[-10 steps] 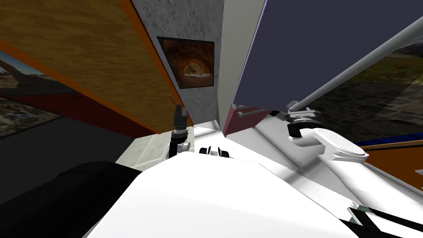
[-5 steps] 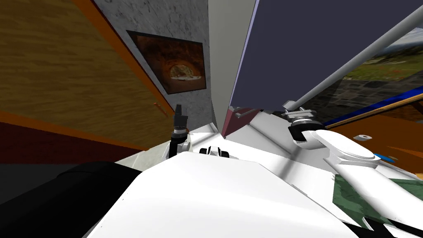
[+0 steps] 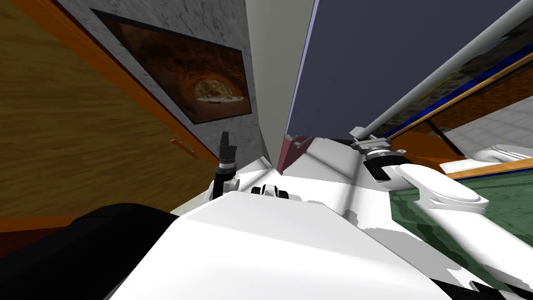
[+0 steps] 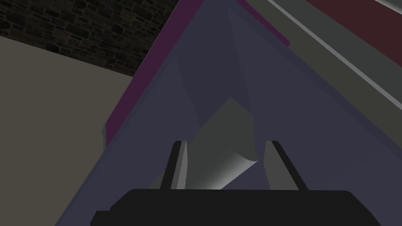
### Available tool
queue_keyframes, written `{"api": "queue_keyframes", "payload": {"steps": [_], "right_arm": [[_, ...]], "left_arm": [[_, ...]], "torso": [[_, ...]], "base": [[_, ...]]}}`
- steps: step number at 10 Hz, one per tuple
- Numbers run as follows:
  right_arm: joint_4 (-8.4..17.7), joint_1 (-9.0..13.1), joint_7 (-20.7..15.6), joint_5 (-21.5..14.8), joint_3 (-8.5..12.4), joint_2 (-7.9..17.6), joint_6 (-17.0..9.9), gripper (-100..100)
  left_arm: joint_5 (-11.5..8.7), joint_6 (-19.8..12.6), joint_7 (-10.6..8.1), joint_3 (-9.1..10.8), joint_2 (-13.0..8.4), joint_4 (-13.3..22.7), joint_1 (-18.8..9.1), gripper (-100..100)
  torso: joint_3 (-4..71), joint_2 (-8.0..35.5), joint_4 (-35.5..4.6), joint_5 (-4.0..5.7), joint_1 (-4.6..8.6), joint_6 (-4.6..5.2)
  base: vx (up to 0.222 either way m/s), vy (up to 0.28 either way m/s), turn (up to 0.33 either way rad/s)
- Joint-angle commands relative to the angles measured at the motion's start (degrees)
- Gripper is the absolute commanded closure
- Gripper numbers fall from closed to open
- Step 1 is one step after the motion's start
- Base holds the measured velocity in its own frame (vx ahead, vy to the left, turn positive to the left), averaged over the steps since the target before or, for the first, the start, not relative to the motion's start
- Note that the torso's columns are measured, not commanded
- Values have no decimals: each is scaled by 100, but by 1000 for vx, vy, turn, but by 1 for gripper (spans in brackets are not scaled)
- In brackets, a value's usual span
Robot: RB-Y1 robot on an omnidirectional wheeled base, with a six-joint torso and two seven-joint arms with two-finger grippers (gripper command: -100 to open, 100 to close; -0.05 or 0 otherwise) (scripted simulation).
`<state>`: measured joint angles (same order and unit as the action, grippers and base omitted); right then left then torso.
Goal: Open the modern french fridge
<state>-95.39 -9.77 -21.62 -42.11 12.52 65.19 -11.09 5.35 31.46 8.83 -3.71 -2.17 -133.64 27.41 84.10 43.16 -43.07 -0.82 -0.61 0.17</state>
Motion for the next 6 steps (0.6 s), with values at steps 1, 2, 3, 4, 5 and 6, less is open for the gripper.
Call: {"api": "queue_keyframes", "payload": {"steps": [1, 2, 3, 4, 5, 6], "right_arm": [[-90, -115, 315, -255, 133, 121, 355, 100], [-90, -115, 427, -255, 133, 121, 511, 100], [-90, -115, 427, -255, 133, 121, 576, 100], [-127, -271, 683, -469, 168, 225, 820, 100], [-127, -271, 818, -469, 168, 225, 951, 100], [-127, -271, 833, -469, 168, 225, 1099, 100]], "left_arm": [[0, 0, 0, 1, -1, 0, -1, 0], [0, 0, 0, -1, 1, 1, -1, 0], [0, 0, 0, -1, 1, 0, 0, 0], [0, 0, 0, -1, 1, 0, -1, 0], [0, 0, 0, -1, 1, 1, -1, 0], [0, 0, 0, -1, 1, 0, 0, 0]], "torso": [[-8, 13, -8, 11, 44, 8], [-9, 6, 5, 23, 2, 22], [8, -26, 33, 38, 5, 15], [34, -67, 65, 70, 53, -10], [51, -93, 80, 79, 45, -18], [59, -106, 85, 77, 46, -18]], "base": [[33, 215, -285], [89, 276, -451], [78, 207, -446], [50, 296, -374], [53, 336, -437], [50, 209, -510]]}}
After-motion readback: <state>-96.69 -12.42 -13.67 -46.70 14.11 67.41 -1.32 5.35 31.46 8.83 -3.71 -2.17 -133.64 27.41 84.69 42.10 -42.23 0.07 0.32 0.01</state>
